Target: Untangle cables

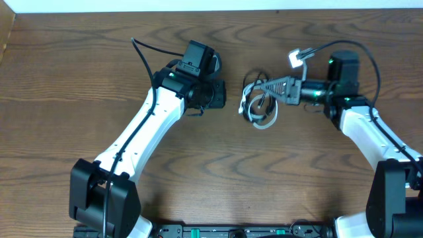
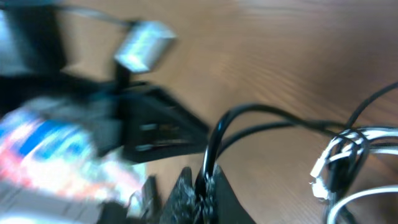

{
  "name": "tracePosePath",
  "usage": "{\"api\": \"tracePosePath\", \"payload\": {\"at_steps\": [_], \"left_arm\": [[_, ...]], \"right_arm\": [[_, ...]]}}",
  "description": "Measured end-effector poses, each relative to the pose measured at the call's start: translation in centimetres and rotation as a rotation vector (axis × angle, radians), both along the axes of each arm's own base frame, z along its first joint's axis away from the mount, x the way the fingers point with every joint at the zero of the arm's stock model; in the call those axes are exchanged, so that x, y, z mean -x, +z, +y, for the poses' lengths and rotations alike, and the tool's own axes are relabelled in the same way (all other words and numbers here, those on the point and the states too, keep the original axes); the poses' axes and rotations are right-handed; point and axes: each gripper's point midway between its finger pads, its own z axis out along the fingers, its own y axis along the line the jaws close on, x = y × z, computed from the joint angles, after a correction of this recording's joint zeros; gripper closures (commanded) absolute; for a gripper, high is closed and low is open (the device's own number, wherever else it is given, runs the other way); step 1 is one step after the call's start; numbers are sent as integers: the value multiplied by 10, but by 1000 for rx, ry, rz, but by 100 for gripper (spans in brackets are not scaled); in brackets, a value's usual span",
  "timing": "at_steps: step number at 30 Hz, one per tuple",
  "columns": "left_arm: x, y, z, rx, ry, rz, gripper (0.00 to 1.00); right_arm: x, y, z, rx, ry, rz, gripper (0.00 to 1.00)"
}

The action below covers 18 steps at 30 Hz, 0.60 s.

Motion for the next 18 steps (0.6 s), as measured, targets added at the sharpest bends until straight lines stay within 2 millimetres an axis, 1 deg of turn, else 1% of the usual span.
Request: {"api": "tracePosePath", "payload": {"at_steps": [2,3,4,6,8,12,18], "left_arm": [[-4,3,-6,29,-23,-22,52],[-6,5,-9,43,-30,-32,46],[-8,9,-13,63,-44,-51,42],[-12,11,-17,82,-54,-67,37],[-16,11,-21,93,-65,-82,34],[-23,1,-25,95,-72,-85,31],[-29,-33,-28,73,-70,-31,31]], "right_arm": [[2,17,-3,-52,39,-41,99],[3,24,-4,-72,57,-50,99],[6,32,-6,-96,78,-47,99],[10,38,-7,-120,104,-23,99],[13,40,-6,-131,120,3,99],[16,41,-6,-144,136,41,99],[18,38,-6,-147,139,83,99]]}}
